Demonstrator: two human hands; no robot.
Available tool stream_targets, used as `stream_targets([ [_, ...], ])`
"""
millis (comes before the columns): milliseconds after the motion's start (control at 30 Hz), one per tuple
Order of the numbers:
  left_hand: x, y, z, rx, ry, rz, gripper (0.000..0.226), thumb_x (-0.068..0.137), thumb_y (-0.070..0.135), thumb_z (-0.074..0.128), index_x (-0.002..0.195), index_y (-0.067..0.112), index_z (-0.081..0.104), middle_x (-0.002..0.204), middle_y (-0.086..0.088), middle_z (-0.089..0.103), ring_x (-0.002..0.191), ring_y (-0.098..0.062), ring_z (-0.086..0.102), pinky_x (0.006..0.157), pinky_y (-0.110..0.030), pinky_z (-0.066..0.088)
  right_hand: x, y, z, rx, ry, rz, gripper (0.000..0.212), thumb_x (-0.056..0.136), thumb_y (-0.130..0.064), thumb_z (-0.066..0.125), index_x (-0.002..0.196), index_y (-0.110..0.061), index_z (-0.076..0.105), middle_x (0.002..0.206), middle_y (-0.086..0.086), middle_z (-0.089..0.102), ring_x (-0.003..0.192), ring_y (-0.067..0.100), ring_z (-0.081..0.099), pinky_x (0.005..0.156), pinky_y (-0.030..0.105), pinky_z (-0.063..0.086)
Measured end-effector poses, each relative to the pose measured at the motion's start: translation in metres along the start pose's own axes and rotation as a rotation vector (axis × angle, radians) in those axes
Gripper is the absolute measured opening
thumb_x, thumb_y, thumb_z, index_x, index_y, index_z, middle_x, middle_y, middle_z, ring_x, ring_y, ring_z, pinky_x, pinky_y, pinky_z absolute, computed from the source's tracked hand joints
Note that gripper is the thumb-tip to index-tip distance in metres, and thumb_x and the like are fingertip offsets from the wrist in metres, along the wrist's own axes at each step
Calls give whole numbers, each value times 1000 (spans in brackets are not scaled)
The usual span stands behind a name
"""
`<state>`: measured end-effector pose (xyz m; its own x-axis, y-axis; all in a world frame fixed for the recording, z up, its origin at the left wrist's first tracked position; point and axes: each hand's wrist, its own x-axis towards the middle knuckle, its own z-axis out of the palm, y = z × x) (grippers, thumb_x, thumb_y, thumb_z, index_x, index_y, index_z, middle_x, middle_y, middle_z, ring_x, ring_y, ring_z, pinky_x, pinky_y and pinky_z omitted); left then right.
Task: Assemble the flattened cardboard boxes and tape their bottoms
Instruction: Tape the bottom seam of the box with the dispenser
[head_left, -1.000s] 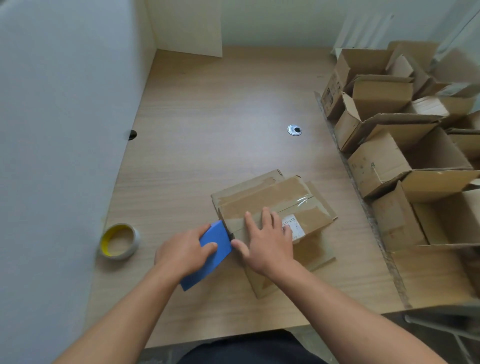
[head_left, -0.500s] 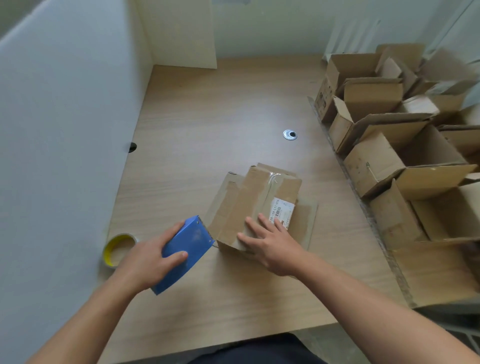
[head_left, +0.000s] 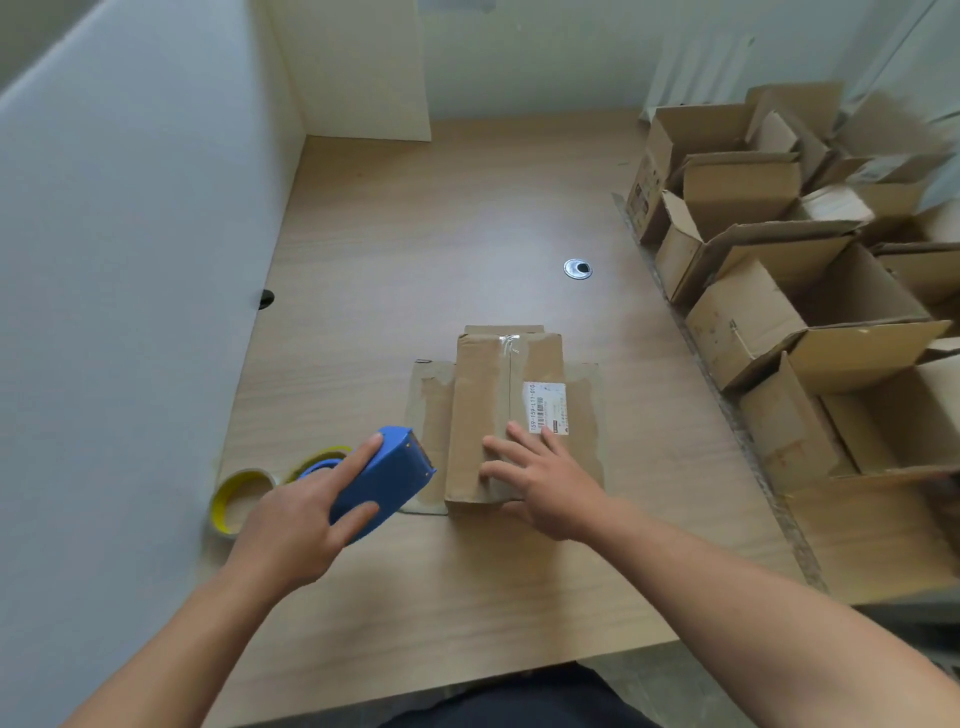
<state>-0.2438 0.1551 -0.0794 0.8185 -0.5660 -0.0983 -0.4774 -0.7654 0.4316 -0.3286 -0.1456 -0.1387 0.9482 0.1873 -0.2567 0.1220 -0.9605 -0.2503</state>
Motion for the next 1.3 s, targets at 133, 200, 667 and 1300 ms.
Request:
stream_targets([
  [133, -1, 0, -3, 108, 156, 311, 58, 94, 55, 40, 149, 40, 32, 80, 6, 59, 64, -24, 57, 51, -33, 46, -1, 0, -32, 418, 104, 95, 43, 99, -37, 58, 141, -27, 53, 157, -7, 38, 152, 16, 19, 123, 38, 14],
  [200, 1, 1, -4, 151, 212, 435, 52, 100, 53, 36, 148, 35, 35, 74, 3, 55, 58, -26, 53, 48, -34, 44, -4, -5, -48, 669, 292, 134, 41, 99, -32, 60, 139, -29, 55, 146, -8, 51, 141, 10, 38, 118, 34, 31],
  [667, 12, 15, -5, 195, 312, 751, 59, 100, 42, 53, 154, 39, 30, 80, 4, 54, 63, -19, 46, 59, -31, 42, -15, -38, -75, 919, 184, -29, 25, 101, -26, 57, 122, -23, 69, 126, -10, 65, 121, 3, 56, 104, 40, 48],
  [1300, 20, 26, -14, 52, 144, 704, 60, 95, 45, 55, 150, 32, 35, 81, 6, 58, 68, -17, 53, 59, -26, 43, -11, -39, -71, 1055, 327, 108, 15, 97, -18, 64, 88, -10, 73, 100, -9, 62, 97, 5, 62, 92, 27, 52],
])
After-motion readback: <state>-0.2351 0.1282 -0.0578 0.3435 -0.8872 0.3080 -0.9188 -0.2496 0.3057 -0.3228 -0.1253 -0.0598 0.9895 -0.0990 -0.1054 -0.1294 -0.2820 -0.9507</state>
